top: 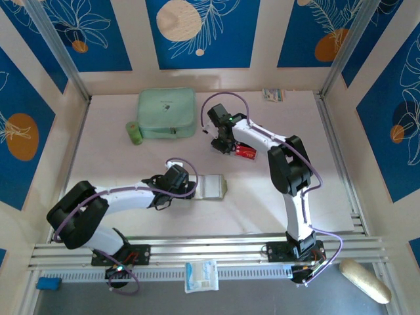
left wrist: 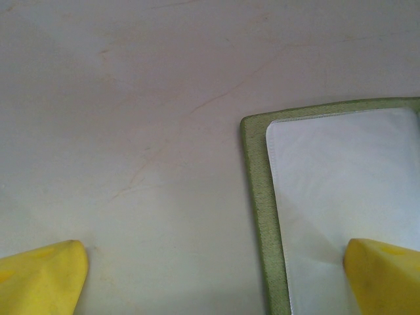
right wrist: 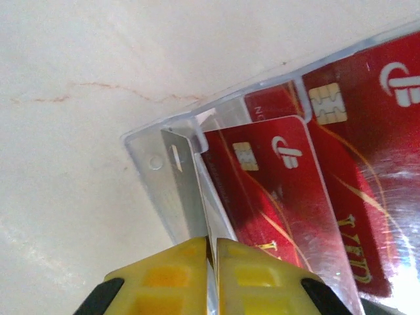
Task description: Put the credit cards into the card holder
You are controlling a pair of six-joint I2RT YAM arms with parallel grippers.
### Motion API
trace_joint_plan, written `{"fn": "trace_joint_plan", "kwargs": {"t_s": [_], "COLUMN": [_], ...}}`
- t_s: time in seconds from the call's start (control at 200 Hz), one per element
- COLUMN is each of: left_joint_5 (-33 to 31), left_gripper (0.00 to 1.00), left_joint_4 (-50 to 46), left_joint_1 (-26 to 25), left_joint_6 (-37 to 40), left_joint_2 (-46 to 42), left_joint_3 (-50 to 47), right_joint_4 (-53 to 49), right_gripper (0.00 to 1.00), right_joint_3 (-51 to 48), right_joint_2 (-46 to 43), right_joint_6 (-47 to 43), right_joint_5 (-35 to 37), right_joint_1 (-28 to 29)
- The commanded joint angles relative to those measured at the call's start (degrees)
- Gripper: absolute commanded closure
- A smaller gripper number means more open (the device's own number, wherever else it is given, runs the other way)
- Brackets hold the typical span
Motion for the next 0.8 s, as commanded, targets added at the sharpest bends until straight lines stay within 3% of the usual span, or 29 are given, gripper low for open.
{"fn": "trace_joint_plan", "kwargs": {"t_s": [0.0,0.16,0.465,0.795], "left_joint_5": [0.68,0.69,1.05,-0.53], "left_gripper": [0.0,0.0,0.0,0.0], "left_joint_4": [-0.62,-0.68,-1.77,-3.97], "left_joint_1": [0.32,0.32,0.33,0.32], "left_joint_6": [0.79,0.71,0.67,0.55], "left_joint_2": [-0.79,-0.91,-2.66,-1.72], "left_joint_3": [0.02,0.08,0.8,2.68], "right_joint_4": [-0.05,-0.04,0.39,1.13], "right_gripper": [0.91,1.0,1.0,1.0], "right_joint_3": [-1.0,-0.9,-1.0,-4.12], "right_joint_2": [-2.91,-3.51,-8.79,-15.71], "right_joint_6": [-1.24,-2.11,-0.93,15.93], "right_joint_5": [-1.82,-1.66,-2.73,-14.04], "right_joint_1": [0.89,1.65,3.43,3.06]}}
